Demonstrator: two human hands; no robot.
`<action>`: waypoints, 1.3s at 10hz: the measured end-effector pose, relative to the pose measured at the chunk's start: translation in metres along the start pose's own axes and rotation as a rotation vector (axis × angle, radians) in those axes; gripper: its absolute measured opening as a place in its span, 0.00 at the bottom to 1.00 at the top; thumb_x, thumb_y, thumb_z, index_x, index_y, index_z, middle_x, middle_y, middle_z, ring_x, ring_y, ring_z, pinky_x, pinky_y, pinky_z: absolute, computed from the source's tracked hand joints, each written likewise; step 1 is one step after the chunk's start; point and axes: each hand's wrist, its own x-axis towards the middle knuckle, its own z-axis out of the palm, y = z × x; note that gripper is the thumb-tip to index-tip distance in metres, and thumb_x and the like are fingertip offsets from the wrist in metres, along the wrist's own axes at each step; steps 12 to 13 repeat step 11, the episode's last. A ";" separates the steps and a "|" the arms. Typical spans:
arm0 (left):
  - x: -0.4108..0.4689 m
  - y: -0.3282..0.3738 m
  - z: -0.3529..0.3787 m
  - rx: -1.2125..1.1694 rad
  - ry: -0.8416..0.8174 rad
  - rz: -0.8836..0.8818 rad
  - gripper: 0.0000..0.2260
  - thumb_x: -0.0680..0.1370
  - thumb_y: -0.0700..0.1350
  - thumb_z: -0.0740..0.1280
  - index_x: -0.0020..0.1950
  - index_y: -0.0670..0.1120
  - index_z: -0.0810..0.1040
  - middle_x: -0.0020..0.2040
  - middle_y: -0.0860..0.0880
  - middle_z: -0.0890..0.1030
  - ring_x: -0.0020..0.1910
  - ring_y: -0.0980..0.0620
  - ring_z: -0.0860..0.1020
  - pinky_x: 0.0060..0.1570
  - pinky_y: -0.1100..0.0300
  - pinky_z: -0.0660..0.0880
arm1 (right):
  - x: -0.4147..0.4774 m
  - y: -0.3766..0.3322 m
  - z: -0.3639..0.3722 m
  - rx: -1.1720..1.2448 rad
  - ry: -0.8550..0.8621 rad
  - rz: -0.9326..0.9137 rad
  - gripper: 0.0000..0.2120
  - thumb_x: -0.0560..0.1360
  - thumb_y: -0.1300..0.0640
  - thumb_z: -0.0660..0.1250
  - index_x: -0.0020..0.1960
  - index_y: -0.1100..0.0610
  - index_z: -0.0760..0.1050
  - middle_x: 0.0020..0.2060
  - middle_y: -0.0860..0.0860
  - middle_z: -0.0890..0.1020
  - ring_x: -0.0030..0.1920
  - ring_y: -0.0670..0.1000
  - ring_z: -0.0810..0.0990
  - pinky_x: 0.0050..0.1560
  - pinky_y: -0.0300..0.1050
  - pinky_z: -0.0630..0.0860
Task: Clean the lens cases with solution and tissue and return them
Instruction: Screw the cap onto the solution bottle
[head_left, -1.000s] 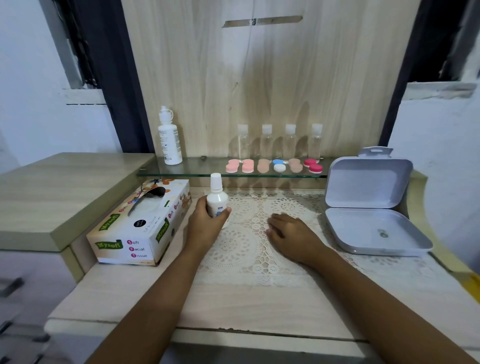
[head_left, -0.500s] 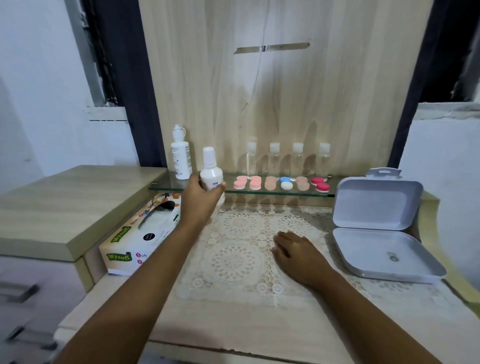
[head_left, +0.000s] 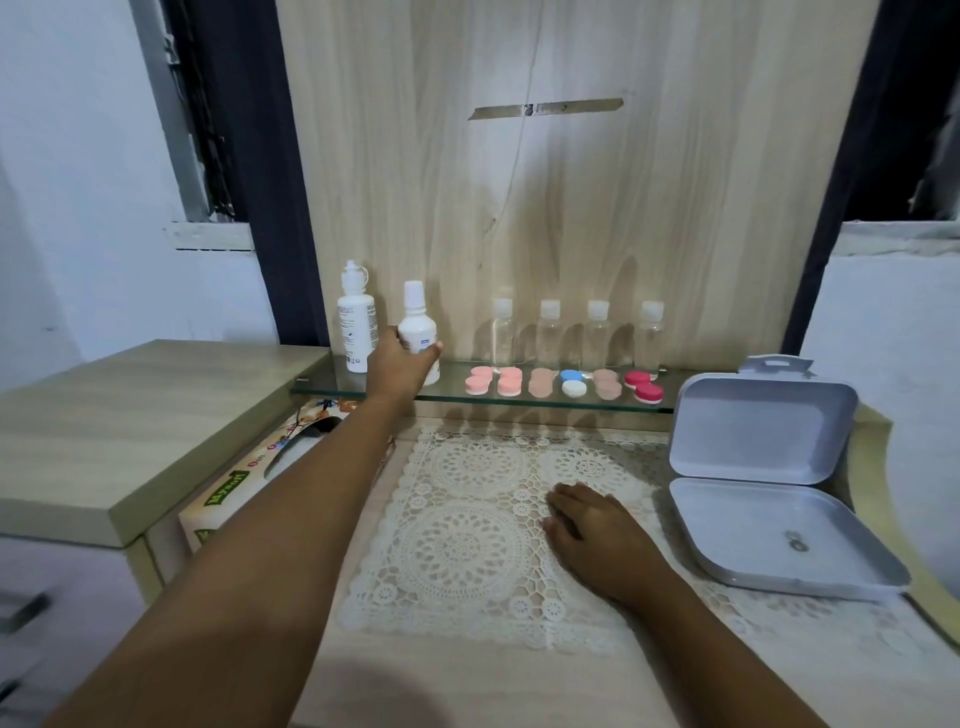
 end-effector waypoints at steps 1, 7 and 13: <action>0.002 -0.001 0.004 0.010 -0.001 0.015 0.21 0.74 0.49 0.70 0.63 0.41 0.70 0.59 0.43 0.77 0.56 0.46 0.75 0.47 0.59 0.67 | 0.001 0.000 0.000 -0.006 0.002 0.003 0.17 0.80 0.51 0.54 0.63 0.58 0.72 0.63 0.52 0.74 0.65 0.51 0.67 0.64 0.43 0.61; 0.005 0.002 0.017 0.064 0.006 0.022 0.22 0.75 0.50 0.69 0.62 0.40 0.68 0.59 0.42 0.76 0.56 0.44 0.75 0.48 0.57 0.68 | 0.001 0.001 0.002 0.020 0.005 0.006 0.18 0.79 0.50 0.55 0.64 0.56 0.71 0.66 0.50 0.72 0.67 0.49 0.66 0.67 0.44 0.61; 0.001 0.002 0.014 0.022 -0.030 0.004 0.23 0.74 0.49 0.70 0.64 0.41 0.70 0.60 0.43 0.77 0.56 0.46 0.76 0.48 0.59 0.68 | 0.002 0.001 0.001 0.012 -0.010 0.032 0.18 0.80 0.50 0.54 0.65 0.56 0.71 0.65 0.50 0.73 0.66 0.49 0.66 0.67 0.44 0.60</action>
